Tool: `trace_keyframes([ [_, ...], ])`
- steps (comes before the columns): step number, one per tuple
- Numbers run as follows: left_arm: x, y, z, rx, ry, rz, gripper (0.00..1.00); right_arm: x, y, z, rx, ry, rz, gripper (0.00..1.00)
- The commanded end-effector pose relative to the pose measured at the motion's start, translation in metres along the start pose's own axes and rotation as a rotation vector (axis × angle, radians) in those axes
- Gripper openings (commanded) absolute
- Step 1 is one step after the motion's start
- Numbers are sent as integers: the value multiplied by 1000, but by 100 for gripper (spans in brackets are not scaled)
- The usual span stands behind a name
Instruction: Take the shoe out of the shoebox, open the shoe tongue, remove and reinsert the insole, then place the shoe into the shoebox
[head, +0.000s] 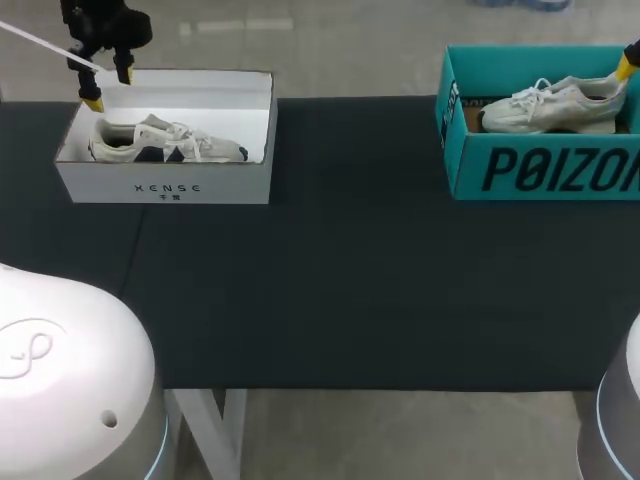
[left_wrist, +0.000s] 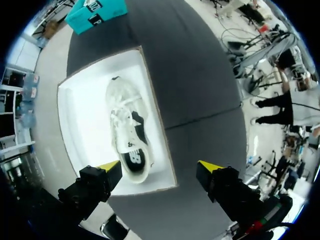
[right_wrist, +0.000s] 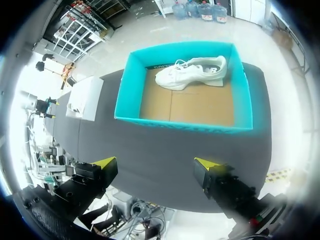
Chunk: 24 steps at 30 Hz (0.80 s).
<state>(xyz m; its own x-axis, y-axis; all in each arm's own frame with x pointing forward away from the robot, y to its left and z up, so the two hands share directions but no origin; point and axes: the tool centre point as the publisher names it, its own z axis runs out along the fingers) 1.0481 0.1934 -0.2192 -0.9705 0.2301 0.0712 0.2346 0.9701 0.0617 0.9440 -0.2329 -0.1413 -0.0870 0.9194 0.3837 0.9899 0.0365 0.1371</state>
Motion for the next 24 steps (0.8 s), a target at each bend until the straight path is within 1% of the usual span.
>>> trace_keyframes([
  [1, 1, -1, 1, 1, -14, -157, 100, 0, 5, -1, 51, -3, 1, 100],
  [2, -3, -5, 0, 4, -3, -236, 100, 0, 5, -1, 51, -3, 1, 100],
  [3, -10, -8, -1, 16, 35, -367, 100, 0, 5, -1, 51, -3, 1, 100],
  [4, -17, -9, -3, 56, 80, -526, 100, 0, 5, -1, 51, -3, 1, 100],
  [5, -22, -11, -3, 48, 79, -603, 100, 0, 5, -1, 51, -3, 1, 100],
  [6, -26, -12, -5, 119, 123, -718, 100, 0, 5, -1, 51, -3, 1, 100],
  [7, -31, -17, -6, 102, 107, -803, 100, 0, 5, -1, 51, -3, 1, 100],
  [8, -35, -20, -6, 140, 148, -871, 100, 0, 5, -1, 51, -3, 1, 100],
  [9, -39, -24, -6, 131, 154, -917, 100, 0, 5, -1, 51, -3, 1, 100],
  [10, -40, -27, -7, 132, 164, -927, 100, 0, 5, -1, 51, -3, 1, 100],
  [11, -42, -30, -9, 141, 176, -983, 100, 0, 5, -1, 51, -3, 1, 100],
  [15, -41, -33, -11, 146, 163, -969, 100, 0, 5, -1, 51, -3, 1, 100],
  [18, -41, -33, -11, 146, 163, -969, 100, -14, 15, -4, 56, -28, -25, 100],
  [19, -41, -33, -11, 146, 163, -969, 100, -21, 21, -6, 73, -59, -36, 100],
  [23, -41, -33, -11, 146, 163, -969, 100, -48, 42, -7, 108, -97, -72, 100],
  [24, -41, -33, -11, 146, 163, -969, 100, -55, 47, -7, 106, -108, -70, 100],
])
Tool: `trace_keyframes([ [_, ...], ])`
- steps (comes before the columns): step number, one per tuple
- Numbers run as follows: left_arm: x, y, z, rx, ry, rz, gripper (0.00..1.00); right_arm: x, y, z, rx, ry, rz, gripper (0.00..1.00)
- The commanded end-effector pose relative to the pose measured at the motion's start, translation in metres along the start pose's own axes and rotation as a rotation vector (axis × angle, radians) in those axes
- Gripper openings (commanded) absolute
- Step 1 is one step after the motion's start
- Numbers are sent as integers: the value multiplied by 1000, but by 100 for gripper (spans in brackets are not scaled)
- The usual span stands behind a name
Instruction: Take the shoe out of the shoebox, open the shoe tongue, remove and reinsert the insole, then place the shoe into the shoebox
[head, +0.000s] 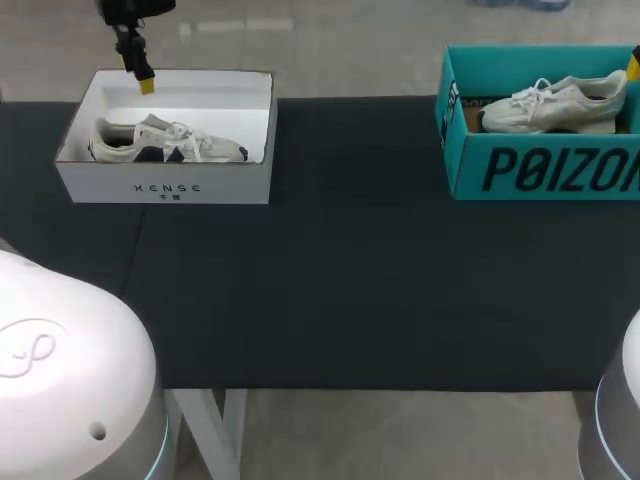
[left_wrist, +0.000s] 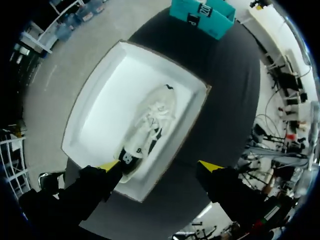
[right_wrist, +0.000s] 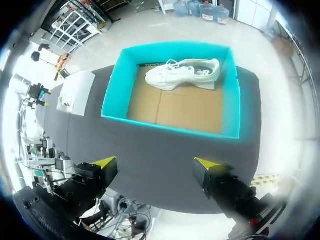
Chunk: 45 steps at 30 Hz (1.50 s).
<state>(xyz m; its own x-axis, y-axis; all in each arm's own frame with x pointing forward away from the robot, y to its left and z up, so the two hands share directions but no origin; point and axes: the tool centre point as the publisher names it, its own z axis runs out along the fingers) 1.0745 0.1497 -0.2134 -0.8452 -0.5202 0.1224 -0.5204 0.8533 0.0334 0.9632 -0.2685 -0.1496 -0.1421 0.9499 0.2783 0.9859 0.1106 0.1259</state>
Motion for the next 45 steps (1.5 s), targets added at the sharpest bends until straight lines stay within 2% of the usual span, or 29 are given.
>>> trace_keyframes([
  [1, -6, -2, -1, 21, 77, -194, 100, -26, 34, -3, 63, -19, -8, 100],
  [6, -6, -2, -1, 21, 77, -194, 100, -53, 61, 0, 58, -42, -53, 100],
  [12, -6, -2, -1, 21, 77, -194, 100, -73, 94, 13, 139, -102, -66, 100],
  [16, -6, -2, -1, 21, 77, -194, 100, -82, 113, 21, 166, -138, -21, 100],
  [20, -6, -2, -1, 21, 77, -194, 100, -93, 127, 25, 151, -164, 78, 100],
  [26, -6, -2, -1, 21, 77, -194, 100, -105, 135, 33, 176, -258, 241, 100],
  [29, -6, -2, -1, 21, 77, -194, 100, -107, 138, 36, 200, -286, 228, 100],
  [30, -6, -2, -1, 21, 77, -194, 100, -106, 140, 35, 179, -267, 193, 100],
  [45, -6, -2, -1, 21, 77, -194, 100, -106, 140, 35, 179, -267, 193, 100],
])
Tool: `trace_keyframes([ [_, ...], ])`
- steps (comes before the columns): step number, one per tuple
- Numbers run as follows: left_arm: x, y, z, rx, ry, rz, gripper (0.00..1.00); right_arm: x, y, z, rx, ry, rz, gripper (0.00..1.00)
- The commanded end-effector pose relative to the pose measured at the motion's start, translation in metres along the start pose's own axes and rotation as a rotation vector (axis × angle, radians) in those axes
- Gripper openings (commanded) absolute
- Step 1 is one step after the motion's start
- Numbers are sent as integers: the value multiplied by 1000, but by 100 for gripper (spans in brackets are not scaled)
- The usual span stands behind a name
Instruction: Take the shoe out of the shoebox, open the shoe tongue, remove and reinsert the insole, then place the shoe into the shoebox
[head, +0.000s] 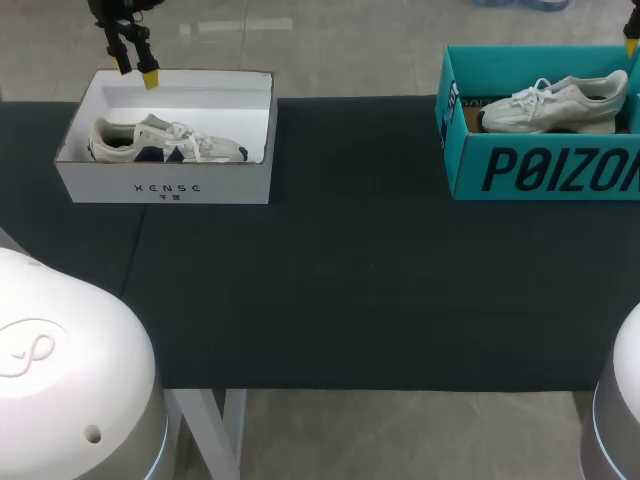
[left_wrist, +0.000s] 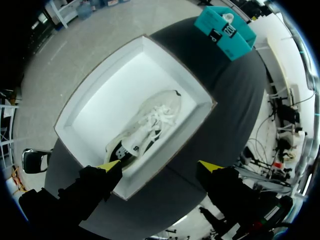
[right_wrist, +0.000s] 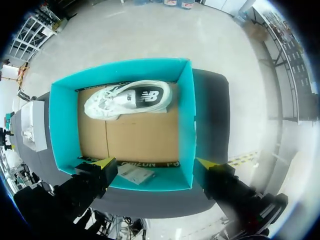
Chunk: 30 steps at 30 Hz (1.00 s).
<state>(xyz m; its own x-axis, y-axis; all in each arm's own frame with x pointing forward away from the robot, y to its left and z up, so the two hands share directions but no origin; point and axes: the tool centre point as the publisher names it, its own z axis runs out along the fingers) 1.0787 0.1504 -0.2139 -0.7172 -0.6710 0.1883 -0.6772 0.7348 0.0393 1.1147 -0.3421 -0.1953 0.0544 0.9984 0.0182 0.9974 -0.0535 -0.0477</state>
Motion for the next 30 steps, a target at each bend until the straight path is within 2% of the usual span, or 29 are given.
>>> trace_keyframes([
  [1, -2, -1, -1, -4, 3, 1, 100, -1, 11, 3, 56, -37, 14, 100],
  [5, -2, -1, -1, -4, 3, 1, 100, -1, 38, 14, 35, -79, 35, 100],
  [7, -2, -1, -1, -4, 3, 1, 100, -2, 48, 20, 66, -149, 50, 100],
  [10, -2, -1, -1, -4, 3, 1, 100, -5, 62, 30, 47, -146, 51, 100],
  [14, -2, -1, -1, -4, 3, 1, 100, -8, 72, 42, 36, -184, 80, 100],
  [21, -2, -1, -1, -4, 3, 1, 100, -17, 87, 63, -4, -132, 94, 100],
  [30, -2, -1, -1, -4, 3, 1, 100, -16, 109, 85, 28, -177, 69, 100],
])
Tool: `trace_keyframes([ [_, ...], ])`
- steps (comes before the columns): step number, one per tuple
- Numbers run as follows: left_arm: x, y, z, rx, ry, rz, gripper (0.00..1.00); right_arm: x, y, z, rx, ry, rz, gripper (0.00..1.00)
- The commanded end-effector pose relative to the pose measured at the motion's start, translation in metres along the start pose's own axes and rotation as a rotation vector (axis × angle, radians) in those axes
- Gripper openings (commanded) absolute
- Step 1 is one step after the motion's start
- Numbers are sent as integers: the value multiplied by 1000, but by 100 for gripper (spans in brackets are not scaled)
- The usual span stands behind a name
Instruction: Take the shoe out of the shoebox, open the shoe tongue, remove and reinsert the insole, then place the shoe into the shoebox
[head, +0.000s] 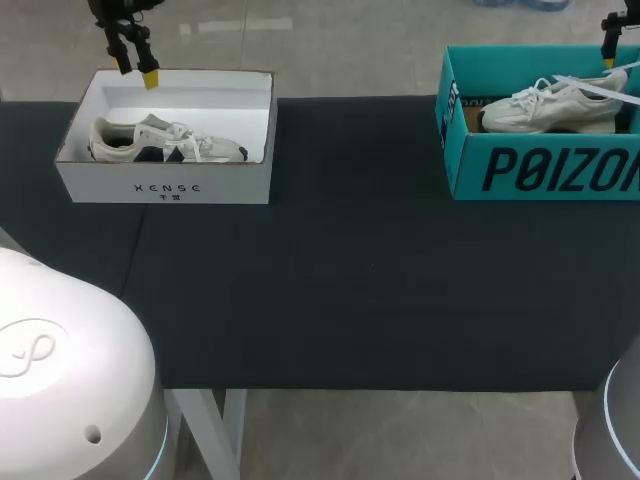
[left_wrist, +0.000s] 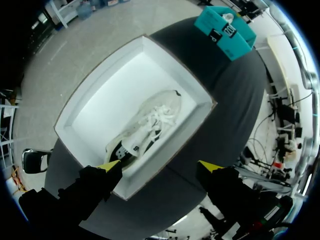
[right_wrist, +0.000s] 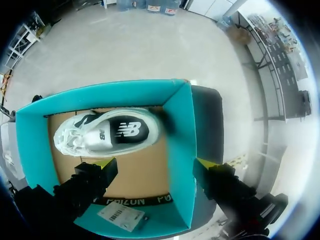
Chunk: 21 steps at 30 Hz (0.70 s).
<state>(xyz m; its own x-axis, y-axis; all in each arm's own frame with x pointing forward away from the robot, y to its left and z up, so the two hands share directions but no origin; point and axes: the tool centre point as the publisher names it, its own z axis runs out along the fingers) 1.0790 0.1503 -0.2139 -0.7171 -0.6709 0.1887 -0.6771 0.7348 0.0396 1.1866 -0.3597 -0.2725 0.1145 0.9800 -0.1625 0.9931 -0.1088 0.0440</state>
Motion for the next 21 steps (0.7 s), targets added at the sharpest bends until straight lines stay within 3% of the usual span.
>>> trace_keyframes([
  [1, -1, -1, -1, -4, 3, 1, 100, 3, 33, 16, 117, -1, -4, 100],
  [11, -1, -1, -1, -4, 3, 1, 100, 6, 46, 30, 61, 29, -48, 100],
  [21, -1, -1, -1, -4, 3, 1, 100, 6, 46, 28, 77, 46, -57, 100],
])
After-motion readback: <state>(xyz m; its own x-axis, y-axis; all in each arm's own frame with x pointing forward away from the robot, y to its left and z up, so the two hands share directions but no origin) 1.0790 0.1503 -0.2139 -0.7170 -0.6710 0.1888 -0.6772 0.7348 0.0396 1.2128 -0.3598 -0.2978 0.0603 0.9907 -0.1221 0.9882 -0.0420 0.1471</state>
